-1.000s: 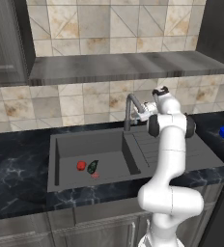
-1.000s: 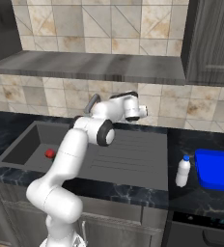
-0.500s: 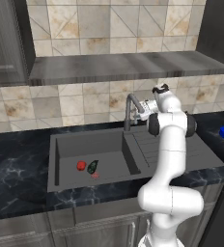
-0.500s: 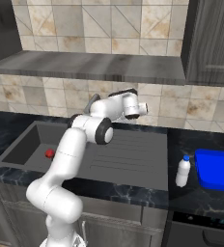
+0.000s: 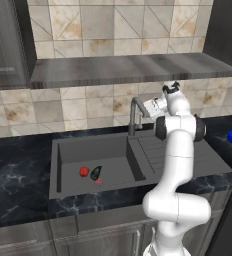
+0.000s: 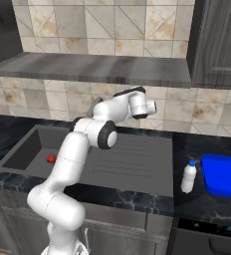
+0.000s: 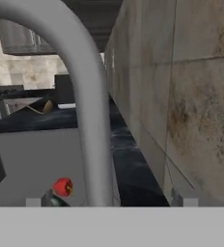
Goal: Pick up all produce items and place them in the sink. Turn on the sink faucet to wash them. Then turn the sink off and put them in the tray.
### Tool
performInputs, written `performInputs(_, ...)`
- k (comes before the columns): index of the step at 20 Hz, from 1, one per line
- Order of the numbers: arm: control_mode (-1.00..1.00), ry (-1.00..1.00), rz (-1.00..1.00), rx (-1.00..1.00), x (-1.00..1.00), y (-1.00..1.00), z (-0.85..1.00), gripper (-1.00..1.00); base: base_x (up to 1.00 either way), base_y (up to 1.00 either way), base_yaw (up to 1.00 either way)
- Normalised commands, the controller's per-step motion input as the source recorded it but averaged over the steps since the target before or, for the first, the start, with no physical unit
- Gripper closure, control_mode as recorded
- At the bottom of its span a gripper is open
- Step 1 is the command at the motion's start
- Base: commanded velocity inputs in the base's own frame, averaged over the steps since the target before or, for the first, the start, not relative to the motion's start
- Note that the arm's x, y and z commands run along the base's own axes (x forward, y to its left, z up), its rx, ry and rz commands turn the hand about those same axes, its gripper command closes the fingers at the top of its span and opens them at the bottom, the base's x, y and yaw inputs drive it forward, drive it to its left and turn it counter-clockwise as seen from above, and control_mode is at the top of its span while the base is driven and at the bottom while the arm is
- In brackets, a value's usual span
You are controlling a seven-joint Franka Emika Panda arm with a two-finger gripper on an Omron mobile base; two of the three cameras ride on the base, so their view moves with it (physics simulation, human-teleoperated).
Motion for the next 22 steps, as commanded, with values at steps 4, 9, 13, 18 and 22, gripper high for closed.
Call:
performInputs(4, -1.0, -0.03, 0.0, 0.0, -0.27, -0.07, 0.29, -1.0, 0.0, 0.0, 0.0)
performInputs(9, -1.0, -0.09, 0.0, 0.0, -0.61, 0.0, 0.2, -1.0, 0.0, 0.0, 0.0)
performInputs(13, -1.0, -0.16, 0.0, 0.0, -0.8, 0.02, 0.17, -1.0, 0.0, 0.0, 0.0)
performInputs(18, -1.0, -0.2, 0.0, 0.0, -0.87, 0.08, 0.27, -1.0, 0.0, 0.0, 0.0)
performInputs(22, -1.0, -0.21, -0.02, -0.02, -0.85, 0.0, 0.51, -1.0, 0.0, 0.0, 0.0)
